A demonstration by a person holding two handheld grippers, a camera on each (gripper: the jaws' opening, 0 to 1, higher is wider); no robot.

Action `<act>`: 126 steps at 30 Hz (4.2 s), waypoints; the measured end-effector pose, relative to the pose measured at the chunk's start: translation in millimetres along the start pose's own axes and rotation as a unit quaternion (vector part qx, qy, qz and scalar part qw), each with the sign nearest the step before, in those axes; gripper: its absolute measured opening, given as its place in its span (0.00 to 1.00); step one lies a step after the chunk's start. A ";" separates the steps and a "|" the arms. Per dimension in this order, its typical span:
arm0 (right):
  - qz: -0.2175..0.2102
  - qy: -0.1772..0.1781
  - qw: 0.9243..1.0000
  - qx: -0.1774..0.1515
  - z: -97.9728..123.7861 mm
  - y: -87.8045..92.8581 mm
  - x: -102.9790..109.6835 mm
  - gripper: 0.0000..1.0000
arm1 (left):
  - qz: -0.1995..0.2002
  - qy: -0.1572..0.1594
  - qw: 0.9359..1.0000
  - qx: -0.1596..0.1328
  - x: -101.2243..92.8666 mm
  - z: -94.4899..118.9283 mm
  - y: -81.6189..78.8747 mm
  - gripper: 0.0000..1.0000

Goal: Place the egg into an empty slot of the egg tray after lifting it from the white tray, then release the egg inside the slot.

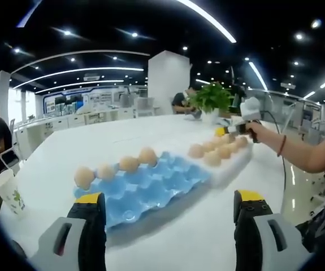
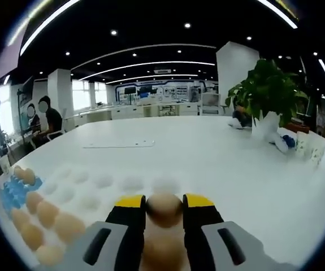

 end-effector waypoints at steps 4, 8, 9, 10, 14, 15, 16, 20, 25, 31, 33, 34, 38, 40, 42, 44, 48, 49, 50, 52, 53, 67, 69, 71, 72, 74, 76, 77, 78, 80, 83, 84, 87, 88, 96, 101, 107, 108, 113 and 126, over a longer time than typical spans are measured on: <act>-0.002 -0.002 1.000 -0.012 5.1 -8.4 2.4 0.26 | -0.001 0.001 1.000 0.000 -0.3 0.2 0.0 0.96; 0.006 -0.001 1.000 -0.009 6.9 -9.5 6.3 0.26 | -0.001 -0.002 1.000 0.002 0.5 0.6 0.5 0.97; 0.010 -0.001 1.000 -0.008 6.7 -8.7 7.1 0.26 | -0.001 -0.003 1.000 0.002 0.6 0.8 0.6 0.97; 0.011 -0.003 1.000 -0.007 6.9 -7.9 7.9 0.26 | -0.001 -0.003 1.000 0.002 0.6 1.1 0.8 0.97; 0.014 -0.002 1.000 -0.004 7.9 -5.8 9.9 0.26 | 0.000 -0.003 1.000 0.003 0.8 3.0 1.9 0.97; 0.013 -0.002 1.000 -0.003 8.4 -5.7 10.5 0.26 | 0.000 -0.003 1.000 0.003 1.0 3.3 2.1 0.97; 0.013 -0.003 1.000 -0.004 8.9 -5.9 11.1 0.26 | 0.000 -0.004 1.000 0.004 1.6 3.9 2.4 0.98; 0.014 -0.004 1.000 -0.007 11.5 -8.2 15.7 0.26 | 0.000 -0.006 1.000 0.003 2.6 5.3 2.8 0.98; 0.014 -0.020 1.000 -0.009 15.2 -9.7 30.0 0.26 | -0.001 -0.005 1.000 0.004 1.8 5.3 2.8 0.98; 0.014 -0.044 0.999 -0.012 17.7 -10.2 50.0 0.26 | -0.006 -0.002 1.000 0.004 0.7 7.8 0.6 1.00; 0.017 -0.050 0.999 -0.012 18.7 -10.6 56.9 0.26 | -0.006 -0.003 1.000 0.002 1.0 9.2 -0.1 1.00; 0.019 -0.053 0.998 -0.013 19.1 -10.9 59.8 0.26 | -0.006 -0.003 1.000 0.001 1.2 9.6 -0.3 1.00; 0.023 -0.070 0.997 -0.011 20.1 -10.7 74.0 0.26 | -0.003 -0.011 1.000 -0.002 2.8 11.4 -0.3 1.00; 0.027 -0.076 0.997 -0.012 20.6 -10.7 81.1 0.26 | 0.000 -0.013 1.000 -0.004 3.5 12.0 -0.1 1.00; 0.026 -0.084 0.996 -0.014 21.4 -10.7 88.3 0.26 | 0.001 -0.014 1.000 -0.004 4.0 12.4 0.3 1.00; 0.024 -0.094 0.995 -0.014 17.6 -12.0 87.6 0.26 | 0.002 -0.014 1.000 -0.005 3.9 12.6 0.6 1.00; 0.027 -0.111 0.993 -0.009 15.0 -10.5 102.1 0.26 | 0.002 -0.014 1.000 -0.004 4.1 13.4 1.1 1.00; 0.027 -0.113 0.993 -0.009 14.5 -10.5 104.8 0.26 | 0.003 -0.015 1.000 -0.005 4.6 13.7 1.1 1.00; 0.027 -0.117 0.993 -0.010 13.9 -10.8 108.1 0.26 | 0.004 -0.015 1.000 -0.006 5.2 13.9 1.1 1.00; 0.026 -0.121 0.992 -0.009 12.8 -11.5 113.0 0.26 | 0.007 -0.017 1.000 -0.007 6.5 14.4 1.3 1.00; 0.027 -0.124 0.992 -0.008 12.4 -11.7 115.4 0.26 | 0.007 -0.018 1.000 -0.006 7.0 14.6 1.6 1.00; 0.019 -0.159 0.987 -0.005 3.7 -13.4 153.4 0.26 | 0.010 -0.026 1.000 -0.006 11.4 17.5 4.3 0.99; 0.022 -0.165 0.986 -0.004 1.7 -13.5 160.5 0.26 | 0.011 -0.026 1.000 -0.007 12.1 18.0 4.5 0.99; 0.025 -0.169 0.985 -0.002 1.2 -13.1 166.2 0.26 | 0.010 -0.026 1.000 -0.006 12.5 18.3 5.3 0.99; 0.025 -0.173 0.985 -0.002 0.9 -13.2 169.9 0.26 | 0.010 -0.026 1.000 -0.005 12.7 18.4 5.7 0.99; 0.024 -0.178 0.984 -0.002 -0.2 -13.6 175.5 0.26 | 0.010 -0.026 1.000 -0.003 13.3 18.9 6.7 0.99; 0.027 -0.183 0.983 -0.002 -0.6 -14.0 181.1 0.26 | 0.009 -0.026 1.000 -0.003 14.1 19.8 7.1 0.99; 0.027 -0.185 0.982 -0.001 -1.1 -14.2 183.1 0.26 | 0.009 -0.027 1.000 -0.004 14.6 20.2 7.2 0.99; 0.028 -0.188 0.982 -0.002 -1.6 -14.5 186.0 0.26 | 0.010 -0.028 1.000 -0.004 15.3 20.9 7.4 0.99; 0.029 -0.192 0.981 -0.001 -2.2 -14.8 189.0 0.26 | 0.011 -0.028 1.000 -0.005 16.0 21.6 7.8 0.99; 0.031 -0.202 0.979 -0.001 -3.0 -15.3 197.6 0.26 | 0.010 -0.029 1.000 -0.003 16.7 22.3 8.9 0.99; 0.032 -0.204 0.978 -0.001 -3.6 -15.3 199.4 0.26 | 0.010 -0.028 1.000 -0.003 16.8 22.5 9.1 0.99; 0.032 -0.214 0.976 -0.001 -4.5 -14.6 206.4 0.26 | 0.011 -0.026 1.000 -0.008 16.8 23.5 8.6 0.99; 0.032 -0.218 0.975 0.001 -5.3 -14.3 209.1 0.26 | 0.012 -0.024 1.000 -0.011 16.8 23.8 8.1 0.99; 0.036 -0.234 0.971 0.004 -8.0 -12.2 222.3 0.26 | 0.007 -0.026 1.000 -0.008 18.8 23.8 8.4 0.99; 0.054 -0.245 0.968 0.001 -8.0 -11.4 230.9 0.26 | 0.012 -0.019 1.000 -0.013 16.7 21.2 8.5 0.99; 0.090 -0.262 0.961 0.000 -7.3 -8.9 245.0 0.26 | 0.012 -0.019 1.000 -0.007 15.9 19.5 10.8 0.99; 0.098 -0.265 0.959 0.001 -7.3 -7.6 248.3 0.26 | 0.012 -0.020 1.000 -0.007 15.4 19.6 11.0 0.99; 0.136 -0.264 0.955 0.002 -8.3 -2.2 257.3 0.26 | 0.011 -0.021 1.000 -0.007 14.6 20.3 10.3 0.99; 0.191 -0.267 0.943 0.053 -11.1 9.1 266.1 0.27 | 0.011 -0.023 1.000 -0.006 14.3 22.2 11.3 0.98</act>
Point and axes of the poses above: the point that each gripper's makers call its tool centre point, and the gripper's own axes: z roughly backward along the fingers, x roughly to its left, y roughly out of its underside, the point moved 6 cm from there along z, roughly backward along the fingers, and after that the axes turned 3 degrees about y, right-handed, at the moved point
